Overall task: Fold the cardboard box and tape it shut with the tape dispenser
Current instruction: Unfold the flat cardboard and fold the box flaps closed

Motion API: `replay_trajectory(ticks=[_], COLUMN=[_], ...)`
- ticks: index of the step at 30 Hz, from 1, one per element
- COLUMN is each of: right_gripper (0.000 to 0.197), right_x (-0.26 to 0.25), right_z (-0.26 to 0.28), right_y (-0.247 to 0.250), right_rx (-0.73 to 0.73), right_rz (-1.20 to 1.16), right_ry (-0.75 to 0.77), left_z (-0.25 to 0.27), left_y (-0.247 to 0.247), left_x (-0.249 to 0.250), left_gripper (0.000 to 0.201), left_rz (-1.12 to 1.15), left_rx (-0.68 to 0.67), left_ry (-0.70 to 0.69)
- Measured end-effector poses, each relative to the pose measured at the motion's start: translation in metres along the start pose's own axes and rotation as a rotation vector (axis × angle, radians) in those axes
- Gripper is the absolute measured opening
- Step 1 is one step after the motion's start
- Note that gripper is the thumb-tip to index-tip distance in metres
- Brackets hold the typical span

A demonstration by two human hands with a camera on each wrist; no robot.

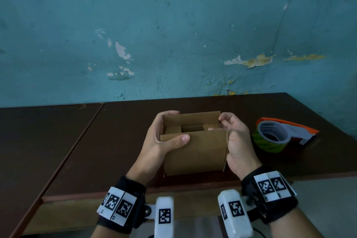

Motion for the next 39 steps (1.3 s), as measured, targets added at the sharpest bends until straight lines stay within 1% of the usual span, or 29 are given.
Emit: replay_trajectory(ticks=[3, 4, 6, 10, 11, 14, 17, 30, 34, 39], right_gripper=[0.042, 0.036, 0.018, 0.007, 0.008, 0.019, 0.027, 0.023, 0.028, 0.026], right_x=[0.0, -0.001, -0.002, 0.001, 0.001, 0.0, 0.0, -0.003, -0.004, -0.007], right_z=[0.0, 0.001, 0.002, 0.001, 0.001, 0.001, 0.001, -0.001, 0.0, 0.002], right_y=[0.0, -0.001, 0.0, 0.003, 0.003, 0.002, 0.001, -0.005, -0.006, -0.008], right_rx=[-0.015, -0.022, -0.022, 0.015, 0.016, 0.033, 0.034, -0.001, 0.003, -0.024], right_rz=[-0.045, -0.047, -0.043, -0.133, -0.139, -0.042, 0.001, 0.008, 0.045, 0.116], right_ry=[0.017, 0.027, 0.038, 0.051, 0.061, 0.104, 0.11, 0.085, 0.09, 0.121], left_z=[-0.001, -0.002, -0.003, -0.004, -0.005, -0.006, -0.007, -0.008, -0.008, -0.008], left_y=[0.0, 0.0, 0.0, 0.0, 0.0, 0.0, 0.0, 0.003, 0.002, 0.002], left_x=[-0.002, -0.002, -0.003, -0.005, -0.006, -0.007, -0.008, -0.007, -0.006, -0.007], left_gripper=[0.068, 0.067, 0.065, 0.053, 0.051, 0.049, 0.047, 0.046, 0.042, 0.036], left_rz=[0.02, 0.025, 0.045, 0.098, 0.111, 0.13, 0.132, 0.122, 0.115, 0.133], left_rx=[0.03, 0.033, 0.034, 0.034, 0.033, 0.041, 0.053, 0.052, 0.052, 0.076], left_ry=[0.008, 0.01, 0.018, 0.04, 0.04, 0.028, 0.008, -0.005, -0.017, -0.025])
Point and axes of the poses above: each hand's wrist, its own z-axis away from the middle knuckle, its own y-axis out of the back of the hand, x = y × z, the point moved 6 cm from there along -z, towards the middle knuckle, and after that the axes turned 12 degrees about -x, right-handed, at the moved point
